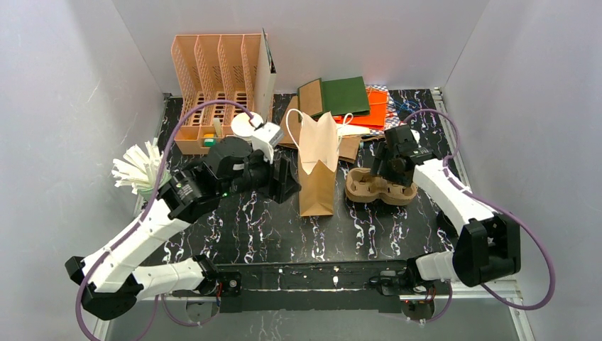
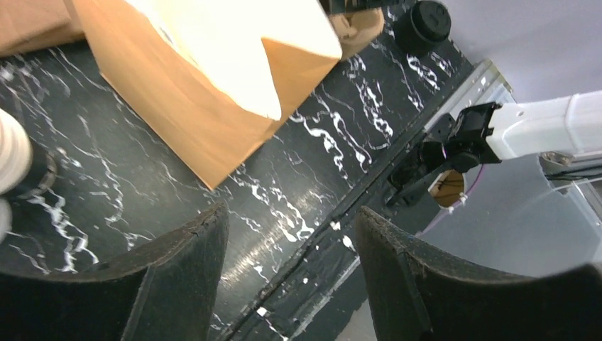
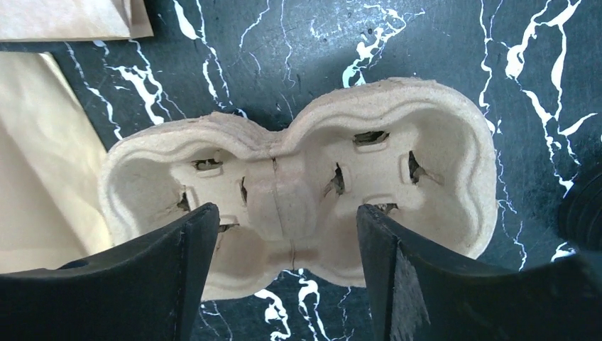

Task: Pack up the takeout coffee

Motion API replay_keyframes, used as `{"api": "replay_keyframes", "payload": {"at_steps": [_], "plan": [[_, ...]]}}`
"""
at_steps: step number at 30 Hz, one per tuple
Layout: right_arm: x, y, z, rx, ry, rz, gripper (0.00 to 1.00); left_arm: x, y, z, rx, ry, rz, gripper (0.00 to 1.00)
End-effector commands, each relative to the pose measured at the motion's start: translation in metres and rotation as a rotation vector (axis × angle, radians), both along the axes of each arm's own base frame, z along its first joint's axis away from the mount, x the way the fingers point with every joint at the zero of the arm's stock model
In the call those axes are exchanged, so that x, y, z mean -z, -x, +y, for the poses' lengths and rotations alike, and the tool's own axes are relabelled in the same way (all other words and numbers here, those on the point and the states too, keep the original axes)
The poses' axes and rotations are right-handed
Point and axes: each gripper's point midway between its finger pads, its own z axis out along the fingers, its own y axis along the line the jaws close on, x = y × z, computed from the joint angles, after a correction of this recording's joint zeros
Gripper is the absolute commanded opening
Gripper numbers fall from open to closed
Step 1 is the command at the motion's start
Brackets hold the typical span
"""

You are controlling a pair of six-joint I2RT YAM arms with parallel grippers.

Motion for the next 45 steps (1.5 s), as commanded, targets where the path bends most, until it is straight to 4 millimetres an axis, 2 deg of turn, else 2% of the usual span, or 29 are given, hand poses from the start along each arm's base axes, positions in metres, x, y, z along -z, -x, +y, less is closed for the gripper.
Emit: {"api": "replay_keyframes", "payload": {"at_steps": [1,8,12,15,17,19,21,24,30,33,40,45], "plan": [[0.0,-0.003,-0.003,-0.033,0.044,0.031,0.77,0.024,0.012,-0.017,0.028,0.08,0.11,0.62],[0.014,-0.004,0.001,-0.029,0.028,0.051,0.67,0.085,0.012,-0.021,-0.025,0.092,0.185,0.61],[0.013,-0.004,0.003,-0.034,0.022,0.05,0.66,0.11,0.008,-0.017,-0.081,0.106,0.183,0.6],[0.017,-0.004,0.006,-0.063,0.01,0.054,0.69,0.137,0.006,-0.013,-0.126,0.114,0.191,0.6],[0.021,-0.002,0.008,-0.072,0.006,0.069,0.67,0.145,0.005,-0.015,-0.137,0.142,0.195,0.61],[0.023,-0.002,0.008,-0.074,0.006,0.076,0.59,0.155,0.002,-0.013,-0.161,0.155,0.188,0.61],[0.023,-0.002,0.008,-0.074,0.006,0.075,0.57,0.164,-0.002,-0.008,-0.197,0.154,0.179,0.61],[0.014,-0.002,0.009,-0.075,-0.006,0.058,0.5,0.177,-0.007,-0.004,-0.23,0.17,0.154,0.62],[-0.014,0.001,0.011,-0.081,-0.037,-0.017,0.49,0.205,-0.012,-0.005,-0.25,0.171,0.152,0.64],[-0.024,0.004,0.012,-0.085,-0.058,-0.039,0.49,0.223,-0.014,-0.007,-0.251,0.141,0.155,0.69],[-0.033,0.007,0.012,-0.06,-0.081,-0.06,0.5,0.237,-0.025,-0.014,-0.252,0.1,0.129,0.73],[-0.054,0.004,0.011,-0.053,-0.088,-0.118,0.5,0.24,-0.032,-0.017,-0.267,0.081,0.127,0.73]]}}
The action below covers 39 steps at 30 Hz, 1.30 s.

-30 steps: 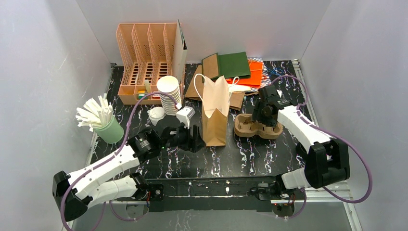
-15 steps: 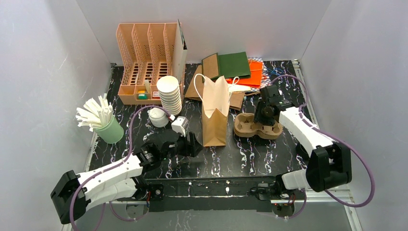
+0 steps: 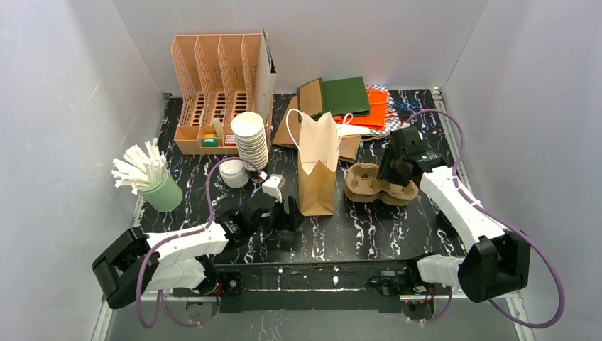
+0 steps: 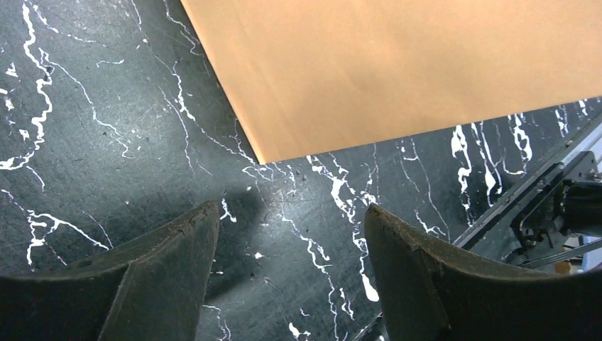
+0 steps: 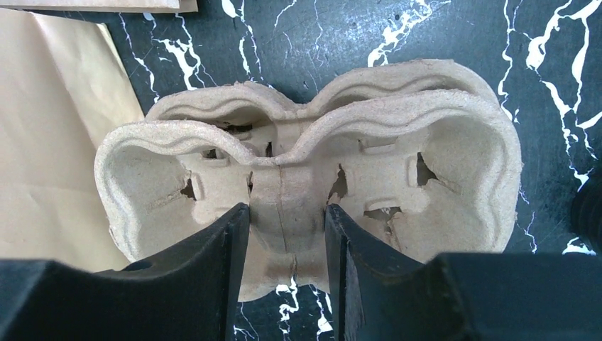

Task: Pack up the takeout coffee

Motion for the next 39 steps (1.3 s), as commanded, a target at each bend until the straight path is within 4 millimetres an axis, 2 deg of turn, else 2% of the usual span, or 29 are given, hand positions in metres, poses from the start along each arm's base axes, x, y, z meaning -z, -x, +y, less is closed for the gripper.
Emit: {"api": "replay_keyframes", "payload": {"at_steps": [1,8,13,18,26,30,32,36,39], "plan": [[-0.042,-0.009,0.001,0.013,-0.032,-0.113,0.5,-0.016,-0.014,-0.006,-0.027,0.014,-0.061,0.72],[-0.094,-0.008,-0.009,0.022,-0.025,-0.265,0.49,-0.048,-0.012,0.006,-0.021,-0.024,-0.094,0.72],[-0.136,-0.006,-0.017,0.015,-0.017,-0.404,0.48,-0.085,-0.005,0.021,-0.017,-0.057,-0.111,0.73],[-0.191,-0.004,-0.015,-0.034,-0.048,-0.581,0.44,-0.129,-0.001,0.023,0.005,-0.038,-0.137,0.73],[-0.295,0.002,0.011,-0.17,-0.18,-0.804,0.4,-0.183,-0.01,0.005,0.04,0.021,-0.186,0.74],[-0.34,0.009,0.022,-0.243,-0.225,-0.924,0.39,-0.217,-0.019,0.005,0.013,0.035,-0.238,0.74],[-0.36,0.016,0.035,-0.324,-0.275,-0.977,0.37,-0.232,-0.027,0.007,-0.019,0.027,-0.262,0.75],[-0.388,0.037,0.075,-0.576,-0.413,-1.023,0.38,-0.246,-0.039,0.008,-0.063,0.0,-0.279,0.75],[-0.396,0.046,0.101,-0.736,-0.516,-0.987,0.39,-0.25,-0.051,0.008,-0.12,-0.011,-0.29,0.75]]}}
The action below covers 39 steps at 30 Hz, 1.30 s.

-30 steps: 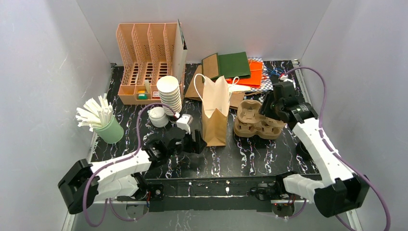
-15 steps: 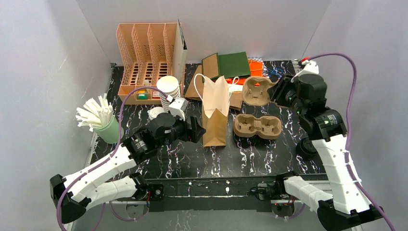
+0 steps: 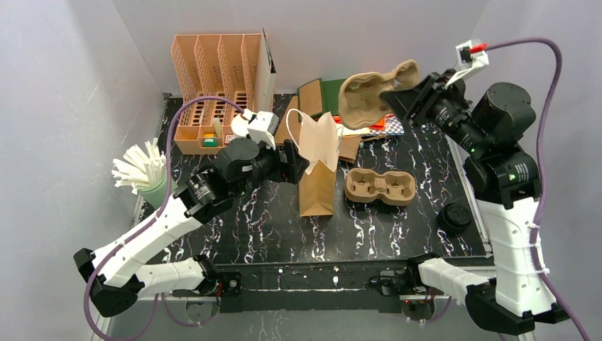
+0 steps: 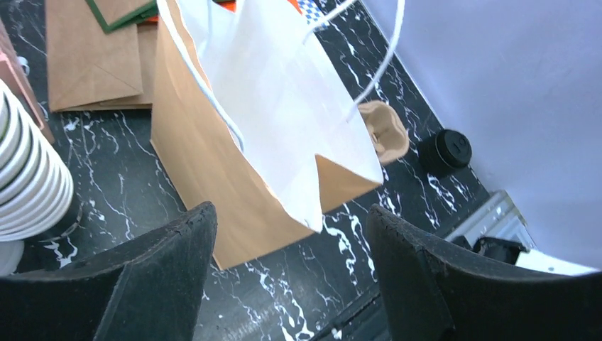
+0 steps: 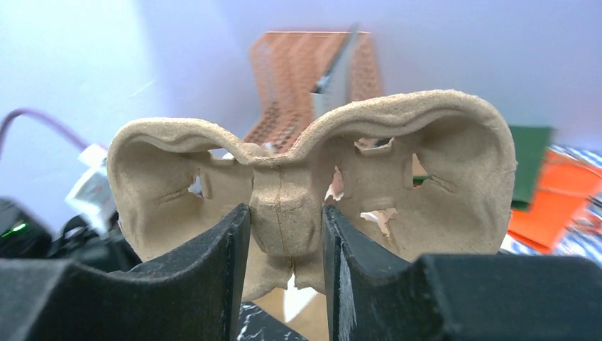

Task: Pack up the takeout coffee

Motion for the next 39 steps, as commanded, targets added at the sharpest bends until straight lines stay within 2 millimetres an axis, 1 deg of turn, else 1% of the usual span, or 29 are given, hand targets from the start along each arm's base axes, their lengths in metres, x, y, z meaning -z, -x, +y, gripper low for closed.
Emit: {"api": "replay_keyframes", "payload": {"at_steps": [1,5,8,10,13,14,17,22,24,28,30,34,39], "plan": [[-0.032,0.024,0.05,-0.364,-0.031,-0.087,0.39,-0.001,-0.02,0.009,-0.108,-0.051,-0.015,0.75],[-0.027,0.023,0.072,-0.528,-0.059,-0.045,0.38,0.002,-0.033,0.005,-0.147,-0.064,-0.019,0.75],[-0.024,0.027,0.086,-0.671,-0.083,-0.03,0.37,0.003,-0.043,0.003,-0.175,-0.078,-0.024,0.75],[-0.025,0.029,0.094,-0.762,-0.102,-0.027,0.37,0.004,-0.049,0.003,-0.195,-0.09,-0.03,0.75],[-0.018,0.03,0.103,-0.867,-0.118,0.019,0.37,0.009,-0.057,0.004,-0.217,-0.107,-0.029,0.73],[-0.013,0.027,0.106,-0.888,-0.12,0.04,0.37,0.011,-0.059,0.004,-0.219,-0.115,-0.027,0.71],[-0.001,0.018,0.11,-0.906,-0.121,0.089,0.37,0.015,-0.065,0.004,-0.223,-0.134,-0.031,0.63],[0.018,0.006,0.116,-0.907,-0.123,0.156,0.36,0.025,-0.072,0.005,-0.224,-0.183,-0.017,0.48],[0.021,0.003,0.118,-0.907,-0.126,0.166,0.34,0.025,-0.073,0.002,-0.212,-0.184,-0.009,0.37],[0.027,0.004,0.124,-0.928,-0.118,0.178,0.34,0.02,-0.075,0.006,-0.207,-0.189,-0.013,0.09],[0.03,0.004,0.126,-0.925,-0.105,0.179,0.35,0.017,-0.076,0.008,-0.188,-0.19,-0.01,0.0],[0.037,-0.001,0.132,-0.898,-0.081,0.207,0.35,0.006,-0.073,0.007,-0.109,-0.205,-0.032,0.0],[0.047,-0.001,0.14,-0.904,-0.061,0.24,0.31,-0.003,-0.065,0.008,-0.046,-0.221,-0.056,0.0]]}}
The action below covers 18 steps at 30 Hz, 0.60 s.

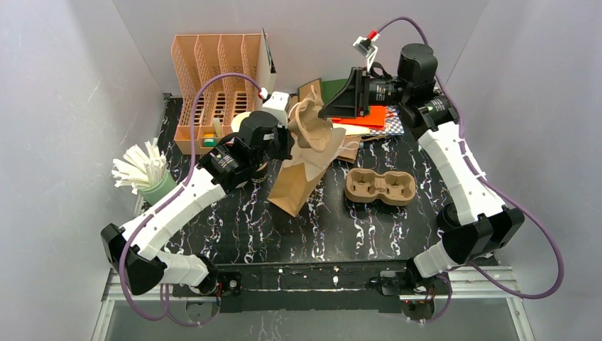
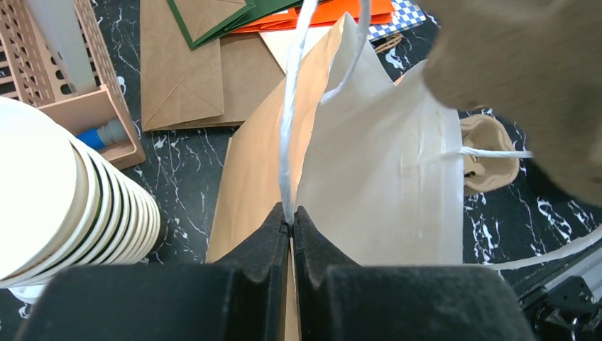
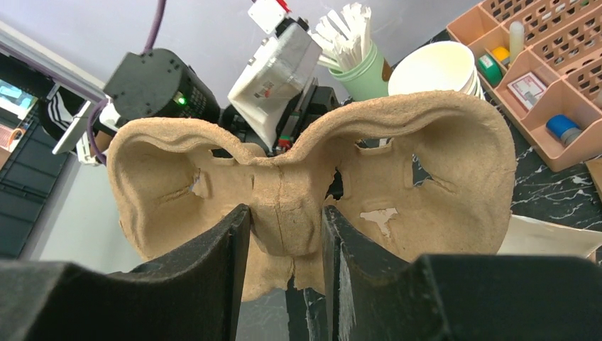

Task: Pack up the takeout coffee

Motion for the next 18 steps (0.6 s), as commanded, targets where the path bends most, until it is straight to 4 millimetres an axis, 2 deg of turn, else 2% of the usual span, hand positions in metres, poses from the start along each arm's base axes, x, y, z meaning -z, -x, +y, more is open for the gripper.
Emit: {"api": "replay_keyframes", "payload": {"at_steps": [1,6,12,18], "plan": [[-0.003,0.005,0.004,-0.008,0.016,-0.038,0.31,-0.025,0.012,0.002,0.086,0.001,-0.045,0.0],[0.015,0.009,0.006,0.003,0.043,0.012,0.3,-0.025,0.018,0.001,0.111,0.023,-0.054,0.0],[0.047,0.018,0.002,0.0,0.098,0.086,0.28,-0.021,0.022,0.002,0.119,0.031,-0.05,0.0],[0.075,0.015,0.002,-0.006,0.162,0.18,0.24,-0.02,0.028,0.002,0.153,0.043,-0.064,0.0]]}}
